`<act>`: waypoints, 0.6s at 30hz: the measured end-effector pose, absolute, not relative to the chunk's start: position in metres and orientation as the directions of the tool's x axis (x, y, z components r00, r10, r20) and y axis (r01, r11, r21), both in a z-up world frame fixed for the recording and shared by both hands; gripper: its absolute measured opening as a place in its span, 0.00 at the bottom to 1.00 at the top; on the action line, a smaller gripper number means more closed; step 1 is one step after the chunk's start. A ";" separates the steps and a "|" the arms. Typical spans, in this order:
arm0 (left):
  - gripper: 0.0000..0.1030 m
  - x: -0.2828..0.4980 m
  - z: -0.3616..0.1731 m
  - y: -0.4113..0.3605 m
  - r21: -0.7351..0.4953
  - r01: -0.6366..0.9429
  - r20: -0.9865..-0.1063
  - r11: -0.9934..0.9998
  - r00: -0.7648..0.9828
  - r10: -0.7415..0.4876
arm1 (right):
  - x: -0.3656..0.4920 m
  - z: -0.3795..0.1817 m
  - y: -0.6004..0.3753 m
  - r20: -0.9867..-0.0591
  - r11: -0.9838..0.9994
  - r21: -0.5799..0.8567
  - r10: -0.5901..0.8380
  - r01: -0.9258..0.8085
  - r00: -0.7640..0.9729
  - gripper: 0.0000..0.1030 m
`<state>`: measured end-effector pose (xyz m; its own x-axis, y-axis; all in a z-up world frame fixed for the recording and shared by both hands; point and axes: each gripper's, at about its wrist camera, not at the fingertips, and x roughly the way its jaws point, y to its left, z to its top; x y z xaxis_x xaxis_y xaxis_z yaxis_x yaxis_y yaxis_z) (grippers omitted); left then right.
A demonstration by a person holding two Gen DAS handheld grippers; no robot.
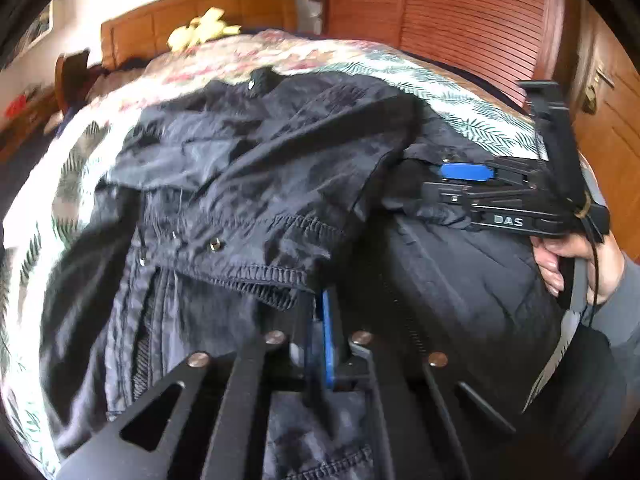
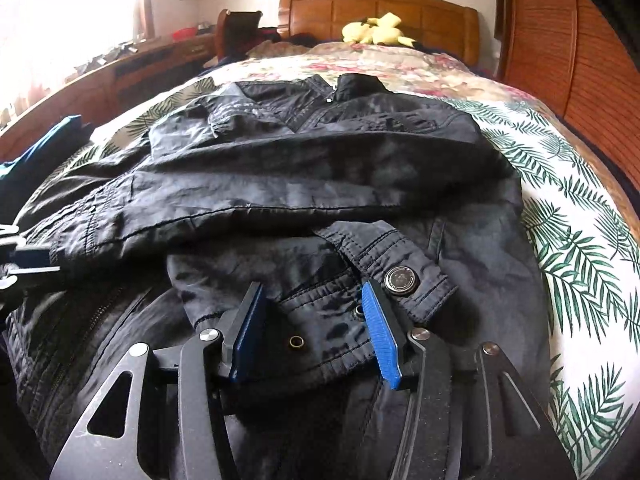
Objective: Fold large clothes
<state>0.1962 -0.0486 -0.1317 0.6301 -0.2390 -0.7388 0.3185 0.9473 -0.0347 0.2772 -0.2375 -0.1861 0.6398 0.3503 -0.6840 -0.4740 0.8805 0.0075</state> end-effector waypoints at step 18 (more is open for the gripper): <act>0.05 0.141 -0.057 0.044 -0.064 0.203 -0.611 0.977 0.766 -0.199 | 0.277 -0.186 -0.239 -0.678 0.879 0.018 0.360 -0.476 0.640 0.49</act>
